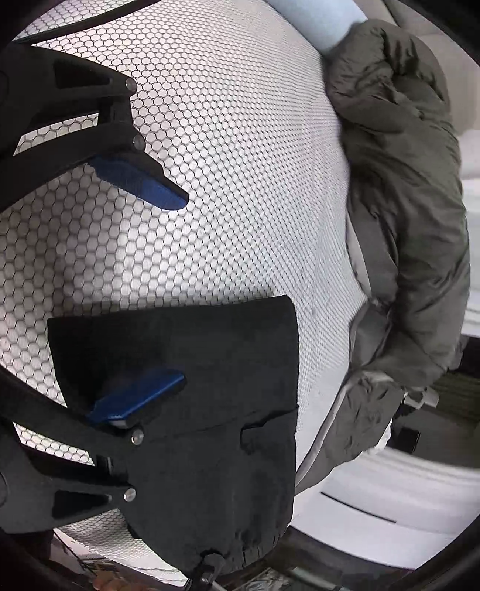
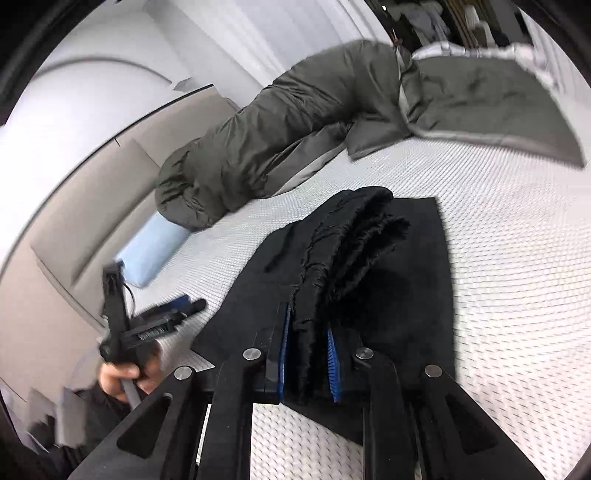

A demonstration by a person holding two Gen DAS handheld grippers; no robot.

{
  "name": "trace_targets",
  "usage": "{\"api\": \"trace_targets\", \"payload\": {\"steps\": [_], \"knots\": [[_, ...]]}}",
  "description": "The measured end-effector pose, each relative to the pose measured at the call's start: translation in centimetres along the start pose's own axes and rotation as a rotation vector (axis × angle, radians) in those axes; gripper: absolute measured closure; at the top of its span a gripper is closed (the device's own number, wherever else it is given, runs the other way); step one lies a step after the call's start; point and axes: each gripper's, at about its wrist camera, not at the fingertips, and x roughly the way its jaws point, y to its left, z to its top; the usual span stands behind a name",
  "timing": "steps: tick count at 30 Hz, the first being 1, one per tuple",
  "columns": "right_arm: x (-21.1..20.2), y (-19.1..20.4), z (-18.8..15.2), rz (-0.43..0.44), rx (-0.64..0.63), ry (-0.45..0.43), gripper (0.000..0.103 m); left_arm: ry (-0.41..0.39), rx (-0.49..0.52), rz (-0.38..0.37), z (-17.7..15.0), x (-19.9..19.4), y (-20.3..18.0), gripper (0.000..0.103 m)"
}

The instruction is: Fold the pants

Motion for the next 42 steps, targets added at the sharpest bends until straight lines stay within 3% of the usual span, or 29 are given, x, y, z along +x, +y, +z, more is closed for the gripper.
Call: {"api": "trace_targets", "payload": {"steps": [2,4,5,6,7,9,11,13,16,19,21,23,25,26,30,31,32,36,38,42], "knots": [[1.8,-1.2,-1.2,-0.098,0.001,0.058,0.085,0.012,0.041,0.015,-0.4,0.6,-0.8,0.015],[5.0,-3.7,-3.0,-0.211,0.021,0.188,0.073,0.047,0.104,0.046,-0.6,2.2,-2.1,0.015],[5.9,-4.4,-3.6,-0.224,0.012,0.221,0.072,0.060,0.135,0.071,-0.8,2.8,-2.5,0.015],[5.9,-4.5,-3.7,-0.214,0.011,0.197,0.067,0.070,0.156,0.098,-0.8,3.1,-3.1,0.015],[5.2,-4.0,-3.3,-0.222,0.005,0.176,0.053,0.077,0.166,0.118,-0.8,3.4,-3.2,0.015],[3.3,-2.9,-2.7,-0.268,-0.045,0.105,0.037,0.077,0.162,0.164,-0.8,3.6,-3.1,0.015],[1.6,-2.0,-2.6,-0.294,-0.087,0.021,0.036,0.061,0.165,0.225,-0.8,3.7,-3.0,0.015],[0.9,-1.6,-2.6,-0.291,-0.098,-0.006,0.037,0.019,0.170,0.255,-0.7,2.6,-3.1,0.019],[1.9,0.2,-2.7,-0.280,-0.165,0.011,0.038,-0.117,0.233,0.148,-0.8,-0.3,-5.2,0.019],[3.4,2.2,-3.1,-0.258,-0.220,0.020,0.045,-0.135,0.329,0.050,-1.4,-0.7,-7.8,0.019],[4.7,3.3,-3.3,-0.221,-0.251,0.026,0.045,-0.089,0.368,-0.041,-2.0,0.2,-9.1,0.033],[7.0,4.7,-3.5,-0.199,-0.293,0.075,0.046,-0.035,0.412,-0.119,-2.7,1.5,-10.4,0.058],[9.6,5.0,-4.4,-0.195,-0.330,0.168,0.054,0.030,0.501,-0.116,-3.8,3.2,-11.6,0.064],[11.1,4.8,-5.1,-0.223,-0.355,0.227,0.056,0.036,0.524,-0.112,-4.1,3.6,-11.7,0.065],[10.5,4.1,-5.4,-0.363,-0.429,0.229,0.062,0.037,0.510,-0.101,-4.0,2.8,-10.1,0.064],[9.9,3.8,-5.4,-0.388,-0.436,0.219,0.069,0.040,0.496,-0.093,-3.9,2.8,-9.5,0.051],[9.1,3.5,-5.6,-0.397,-0.448,0.216,0.069,0.040,0.478,-0.087,-3.7,3.1,-9.0,0.040],[9.2,4.3,-6.5,-0.446,-0.516,0.196,0.067,0.045,0.433,-0.070,-3.1,3.3,-7.8,0.041],[8.5,4.6,-6.0,-0.407,-0.484,0.169,0.066,0.030,0.417,-0.089,-2.7,2.7,-7.5,0.047],[7.4,4.8,-3.9,-0.291,-0.359,0.088,0.062,-0.002,0.365,-0.174,-1.6,0.8,-7.8,0.047]]}}
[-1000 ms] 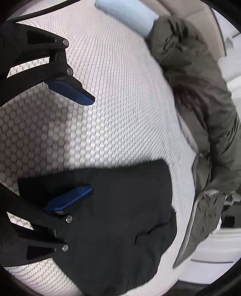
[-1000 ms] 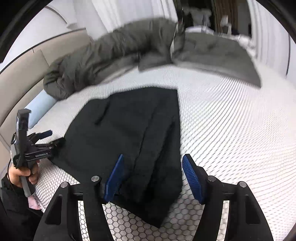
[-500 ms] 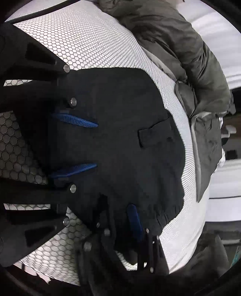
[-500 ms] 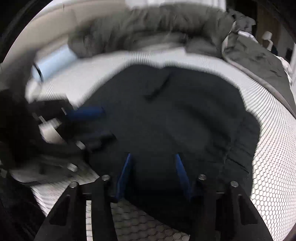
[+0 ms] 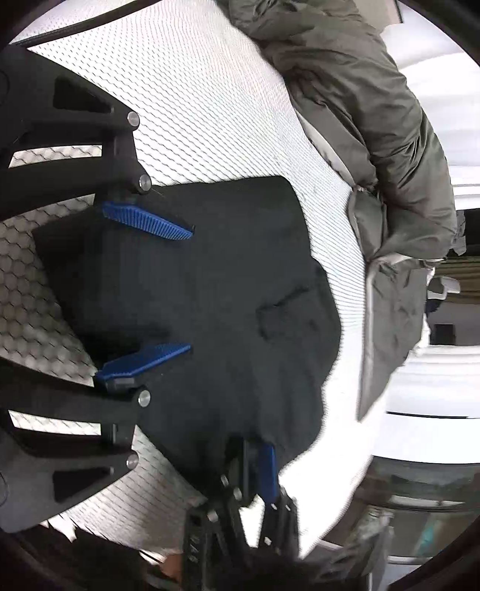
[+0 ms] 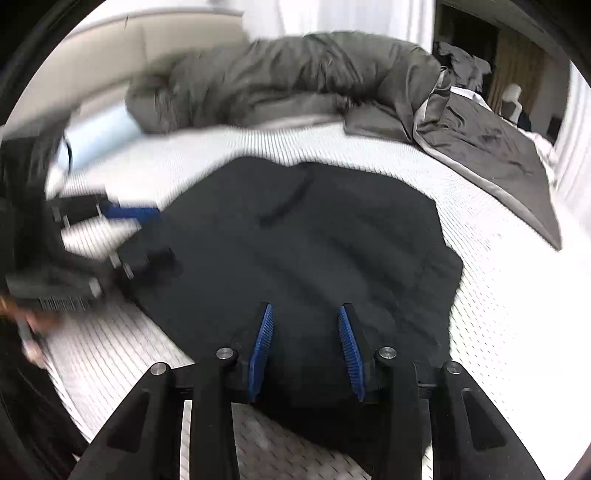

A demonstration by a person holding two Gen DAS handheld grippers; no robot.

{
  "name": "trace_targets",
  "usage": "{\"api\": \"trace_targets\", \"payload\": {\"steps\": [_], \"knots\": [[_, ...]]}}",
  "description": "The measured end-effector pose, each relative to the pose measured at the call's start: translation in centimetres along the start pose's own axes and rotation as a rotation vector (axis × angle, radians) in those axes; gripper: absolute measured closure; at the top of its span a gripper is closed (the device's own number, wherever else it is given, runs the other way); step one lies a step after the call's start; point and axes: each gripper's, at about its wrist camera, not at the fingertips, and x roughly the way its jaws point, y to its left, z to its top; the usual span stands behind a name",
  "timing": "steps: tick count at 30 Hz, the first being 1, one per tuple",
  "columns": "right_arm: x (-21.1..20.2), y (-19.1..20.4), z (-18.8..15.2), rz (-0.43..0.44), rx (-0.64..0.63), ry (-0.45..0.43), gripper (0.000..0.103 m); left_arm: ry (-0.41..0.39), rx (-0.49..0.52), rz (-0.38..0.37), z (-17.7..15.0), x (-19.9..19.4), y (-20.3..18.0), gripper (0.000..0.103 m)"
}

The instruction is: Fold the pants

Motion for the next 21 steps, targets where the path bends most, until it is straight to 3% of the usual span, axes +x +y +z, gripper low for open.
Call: {"api": "trace_targets", "payload": {"steps": [3,4,6,8,10,11,12,18,21], "knots": [[2.1,1.3,1.8,0.011,-0.002,0.009,0.061,0.019,-0.037,-0.008,1.1,1.3,0.4,0.052],[3.0,1.6,2.3,0.019,-0.007,0.024,0.061,0.055,-0.034,-0.002,1.4,2.5,0.5,0.061],[5.6,2.3,2.8,0.003,-0.047,0.076,0.061,0.092,-0.010,0.016,1.5,4.1,0.5,0.063],[6.7,2.3,2.4,-0.078,-0.111,0.109,0.060,0.096,0.008,0.003,1.4,4.2,0.6,0.065],[5.9,1.5,1.9,-0.234,-0.146,0.111,0.058,0.086,-0.001,-0.009,1.0,3.7,1.3,0.067],[5.1,0.7,1.4,-0.322,-0.165,0.114,0.058,0.086,-0.002,0.013,0.8,3.6,1.7,0.069],[4.6,-0.2,0.9,-0.351,-0.153,0.117,0.056,0.087,-0.001,0.049,0.6,3.5,2.1,0.069],[3.5,-1.9,0.6,-0.288,-0.095,0.091,0.054,0.068,-0.037,0.084,0.8,2.8,3.0,0.069],[1.4,-2.3,1.8,-0.233,-0.017,0.014,0.053,0.011,-0.070,0.096,2.0,1.8,3.3,0.069]]}}
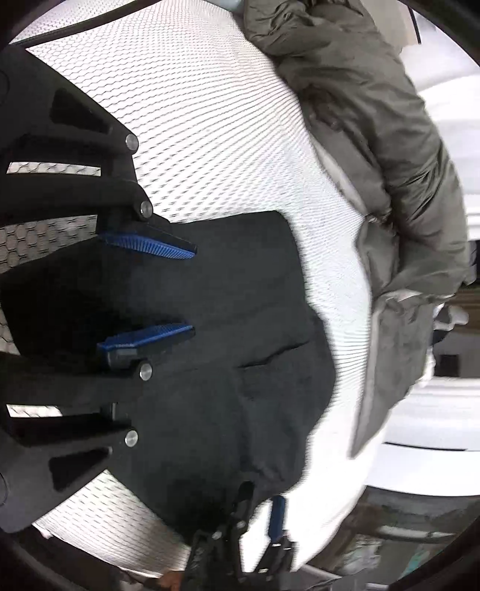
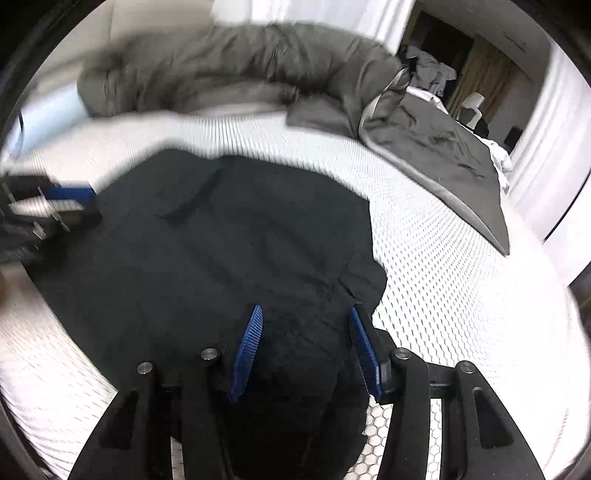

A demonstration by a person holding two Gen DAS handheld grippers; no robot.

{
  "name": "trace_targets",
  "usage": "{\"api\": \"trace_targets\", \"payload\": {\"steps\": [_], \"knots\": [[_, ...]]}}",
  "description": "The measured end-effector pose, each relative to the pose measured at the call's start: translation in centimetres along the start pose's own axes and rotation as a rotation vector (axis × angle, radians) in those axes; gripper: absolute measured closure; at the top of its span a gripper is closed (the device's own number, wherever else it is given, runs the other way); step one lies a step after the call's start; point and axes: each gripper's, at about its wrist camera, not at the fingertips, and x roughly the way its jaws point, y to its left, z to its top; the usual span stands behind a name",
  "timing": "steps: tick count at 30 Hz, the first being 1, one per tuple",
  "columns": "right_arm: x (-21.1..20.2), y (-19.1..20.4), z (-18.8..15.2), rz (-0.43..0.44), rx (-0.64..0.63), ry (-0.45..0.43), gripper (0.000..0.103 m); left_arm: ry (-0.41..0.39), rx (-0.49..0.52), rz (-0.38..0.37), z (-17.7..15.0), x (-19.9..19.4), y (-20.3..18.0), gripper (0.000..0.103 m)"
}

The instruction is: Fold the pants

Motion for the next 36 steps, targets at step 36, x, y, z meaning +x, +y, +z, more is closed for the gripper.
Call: {"api": "trace_targets", "payload": {"steps": [36], "knots": [[5.8,2.9,5.4,-0.087,-0.189,0.211,0.042,0.118,-0.062,0.034,6.3,10.0,3.0,0.065]]}}
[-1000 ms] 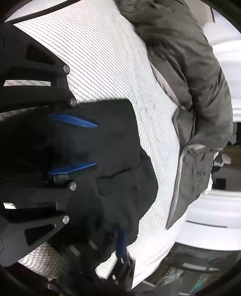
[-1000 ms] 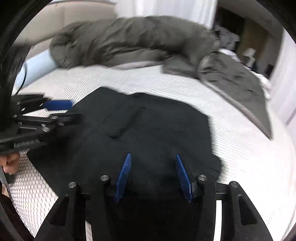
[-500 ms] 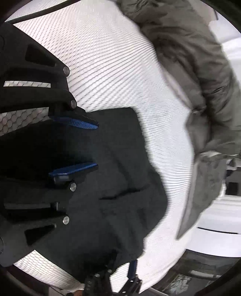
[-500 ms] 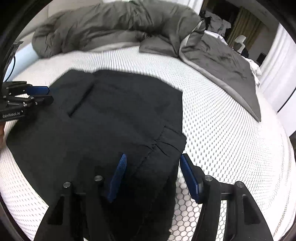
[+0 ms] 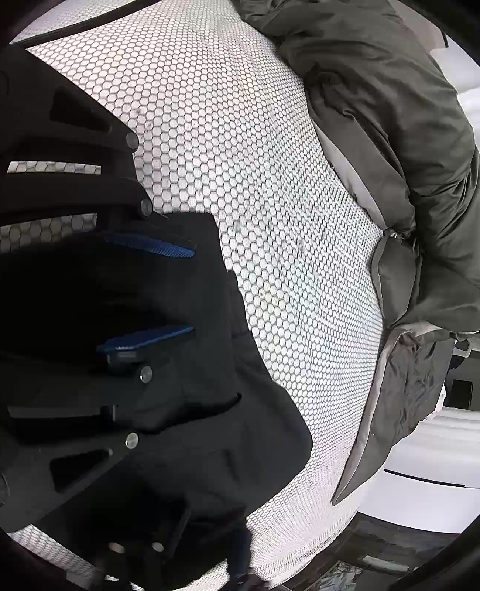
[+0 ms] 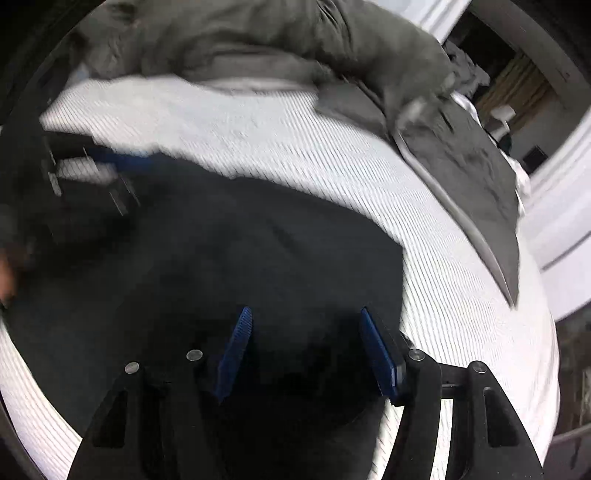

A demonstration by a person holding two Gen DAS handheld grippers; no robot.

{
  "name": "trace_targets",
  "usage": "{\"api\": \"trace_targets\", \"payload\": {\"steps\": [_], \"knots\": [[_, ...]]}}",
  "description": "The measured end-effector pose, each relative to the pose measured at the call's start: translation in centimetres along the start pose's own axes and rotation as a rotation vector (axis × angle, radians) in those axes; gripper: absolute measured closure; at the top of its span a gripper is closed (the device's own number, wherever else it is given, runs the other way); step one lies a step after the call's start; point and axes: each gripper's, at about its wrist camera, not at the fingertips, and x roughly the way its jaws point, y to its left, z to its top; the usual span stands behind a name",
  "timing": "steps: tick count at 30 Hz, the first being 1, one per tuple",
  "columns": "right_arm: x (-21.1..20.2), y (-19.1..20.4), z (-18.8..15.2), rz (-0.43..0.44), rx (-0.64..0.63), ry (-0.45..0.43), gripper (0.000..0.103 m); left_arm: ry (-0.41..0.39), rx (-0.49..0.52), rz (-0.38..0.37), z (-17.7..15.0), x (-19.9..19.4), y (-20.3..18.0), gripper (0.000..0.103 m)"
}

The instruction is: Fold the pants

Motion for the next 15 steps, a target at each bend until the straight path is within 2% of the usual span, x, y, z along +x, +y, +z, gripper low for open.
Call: {"api": "trace_targets", "payload": {"steps": [1,2,4,5,7,8,11,14,15], "knots": [[0.5,-1.0,-1.5,-0.026,0.010,0.029,0.040,0.000,-0.008,0.004,-0.2,0.1,0.4,0.060],[0.8,-2.4,-3.0,-0.014,0.042,0.037,0.036,0.001,-0.025,0.009,-0.4,0.0,0.8,0.060],[-0.1,-5.6,-5.4,0.123,0.215,-0.011,0.036,0.015,-0.069,0.012,-0.5,-0.2,1.6,0.061],[-0.9,-6.5,-6.2,0.150,0.277,-0.026,0.036,0.015,-0.084,0.020,-0.5,-0.6,1.9,0.064],[-3.1,-7.0,-6.7,0.108,0.307,-0.087,0.035,-0.012,-0.080,0.029,-0.6,-2.2,1.8,0.065],[-4.3,-6.9,-6.6,0.091,0.304,-0.132,0.036,-0.030,-0.068,0.020,-0.6,-3.0,1.6,0.065],[-7.1,-5.0,-4.8,0.123,0.263,-0.215,0.036,-0.088,-0.006,-0.005,-0.9,-5.5,-0.3,0.065],[-6.7,-1.6,-1.0,0.146,0.157,-0.225,0.038,-0.100,0.084,0.000,-1.1,-5.7,-2.5,0.065],[-5.7,-0.3,0.5,0.165,0.131,-0.211,0.045,-0.080,0.102,0.000,-1.1,-4.9,-3.3,0.065]]}}
